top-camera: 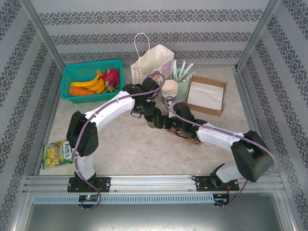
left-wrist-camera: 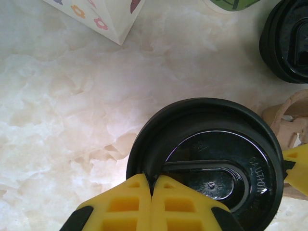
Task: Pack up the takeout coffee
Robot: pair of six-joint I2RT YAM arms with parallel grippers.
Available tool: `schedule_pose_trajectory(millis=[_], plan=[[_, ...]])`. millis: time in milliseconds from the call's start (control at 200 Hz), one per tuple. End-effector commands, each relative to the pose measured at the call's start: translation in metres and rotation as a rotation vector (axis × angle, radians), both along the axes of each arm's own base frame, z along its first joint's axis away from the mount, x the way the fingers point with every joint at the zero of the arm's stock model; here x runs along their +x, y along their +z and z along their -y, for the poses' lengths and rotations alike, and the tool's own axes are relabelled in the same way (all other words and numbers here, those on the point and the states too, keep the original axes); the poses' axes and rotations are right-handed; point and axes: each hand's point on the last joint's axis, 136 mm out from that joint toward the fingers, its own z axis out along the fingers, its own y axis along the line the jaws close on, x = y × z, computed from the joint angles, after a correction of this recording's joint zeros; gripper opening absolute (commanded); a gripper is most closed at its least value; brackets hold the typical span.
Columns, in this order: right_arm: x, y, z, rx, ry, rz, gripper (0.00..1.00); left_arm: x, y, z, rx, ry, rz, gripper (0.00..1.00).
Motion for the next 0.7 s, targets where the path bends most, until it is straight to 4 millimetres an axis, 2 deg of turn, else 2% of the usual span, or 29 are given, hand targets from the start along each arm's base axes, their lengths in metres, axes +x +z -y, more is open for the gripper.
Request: schedule_pose_trajectory(millis=[0, 65, 190, 370, 600, 699], plan=[[0.012, -0.009, 0.006, -0.081, -0.042, 0.044, 0.69, -0.016, -0.016, 0.001, 0.065, -0.036, -0.068, 0.00], [0.011, -0.017, 0.011, -0.116, -0.061, 0.030, 0.67, -0.019, -0.019, 0.003, 0.071, -0.052, -0.078, 0.00], [0.004, -0.038, 0.020, -0.172, -0.080, -0.022, 0.65, -0.029, -0.038, 0.002, 0.086, -0.062, -0.145, 0.00], [-0.005, -0.057, 0.026, -0.227, -0.072, -0.075, 0.61, -0.047, -0.062, -0.004, 0.110, -0.064, -0.236, 0.00], [-0.026, -0.091, 0.041, -0.336, -0.064, -0.172, 0.55, -0.067, -0.089, -0.014, 0.132, -0.050, -0.321, 0.00], [-0.033, -0.097, 0.041, -0.343, -0.063, -0.192, 0.55, -0.075, -0.101, -0.018, 0.144, -0.046, -0.354, 0.00]])
